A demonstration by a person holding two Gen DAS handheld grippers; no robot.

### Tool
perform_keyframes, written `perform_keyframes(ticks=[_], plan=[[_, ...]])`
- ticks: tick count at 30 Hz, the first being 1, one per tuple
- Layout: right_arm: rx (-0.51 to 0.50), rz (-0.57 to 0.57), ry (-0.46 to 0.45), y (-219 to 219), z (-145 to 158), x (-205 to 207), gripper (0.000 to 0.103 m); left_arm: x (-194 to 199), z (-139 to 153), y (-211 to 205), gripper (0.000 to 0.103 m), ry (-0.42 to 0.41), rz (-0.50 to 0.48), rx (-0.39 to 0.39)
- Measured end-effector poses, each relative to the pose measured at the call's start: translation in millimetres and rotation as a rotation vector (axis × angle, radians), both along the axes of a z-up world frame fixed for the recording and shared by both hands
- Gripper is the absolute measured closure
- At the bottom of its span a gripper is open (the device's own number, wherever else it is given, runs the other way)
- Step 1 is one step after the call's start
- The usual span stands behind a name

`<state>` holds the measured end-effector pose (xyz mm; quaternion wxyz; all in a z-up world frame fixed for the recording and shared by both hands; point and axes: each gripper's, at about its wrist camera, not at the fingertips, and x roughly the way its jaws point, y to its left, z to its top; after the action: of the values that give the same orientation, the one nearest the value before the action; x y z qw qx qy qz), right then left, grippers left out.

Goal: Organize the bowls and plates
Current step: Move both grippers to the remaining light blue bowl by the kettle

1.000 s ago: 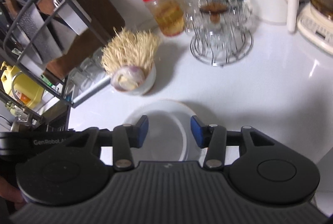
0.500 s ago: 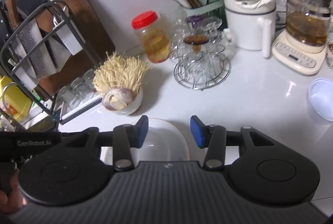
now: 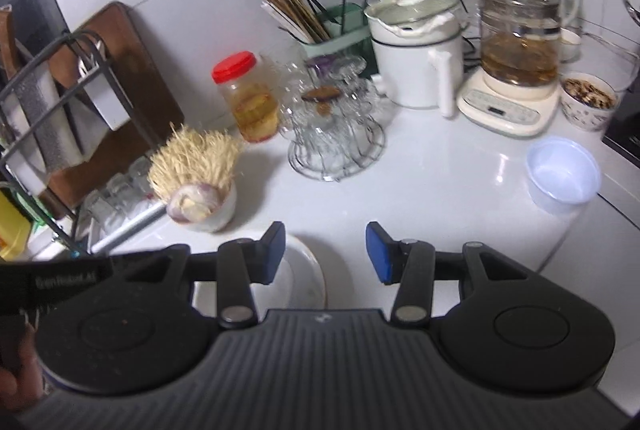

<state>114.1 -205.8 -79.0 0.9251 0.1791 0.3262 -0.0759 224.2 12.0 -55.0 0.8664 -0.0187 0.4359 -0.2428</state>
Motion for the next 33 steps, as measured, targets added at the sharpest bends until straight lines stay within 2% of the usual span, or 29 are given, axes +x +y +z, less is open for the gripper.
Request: perform_keyframes(ticks=[5,7,9,15,22,28,30,33], plan=[[0.006,-0.03,-0.006,-17,-3,-6,0.056,-3,-2,-19,0.085,0.004,-0.027,-0.007],[-0.02,-0.044,-0.009,-30,-1,-6,0.056,-6,-1,-35,0.085,-0.026,-0.048,0.012],[-0.031,-0.05,-0.006,-44,-1,-8,0.056,-6,-2,-53,0.085,-0.015,-0.061,0.007],[0.009,-0.095,0.053,-95,-16,-9,0.055,-4,-5,-112,0.085,-0.017,-0.101,0.0],[0.035,-0.127,0.07,-143,-26,0,0.055,11,-17,-177,0.085,-0.015,-0.149,0.053],[0.052,-0.168,0.088,-188,-39,12,0.055,37,-30,-223,0.085,0.018,-0.15,0.066],[0.062,-0.185,0.099,-203,-43,16,0.055,43,-36,-237,0.082,0.037,-0.15,0.067],[0.065,-0.201,0.108,-223,-50,20,0.056,51,-44,-257,0.073,0.064,-0.16,0.059]])
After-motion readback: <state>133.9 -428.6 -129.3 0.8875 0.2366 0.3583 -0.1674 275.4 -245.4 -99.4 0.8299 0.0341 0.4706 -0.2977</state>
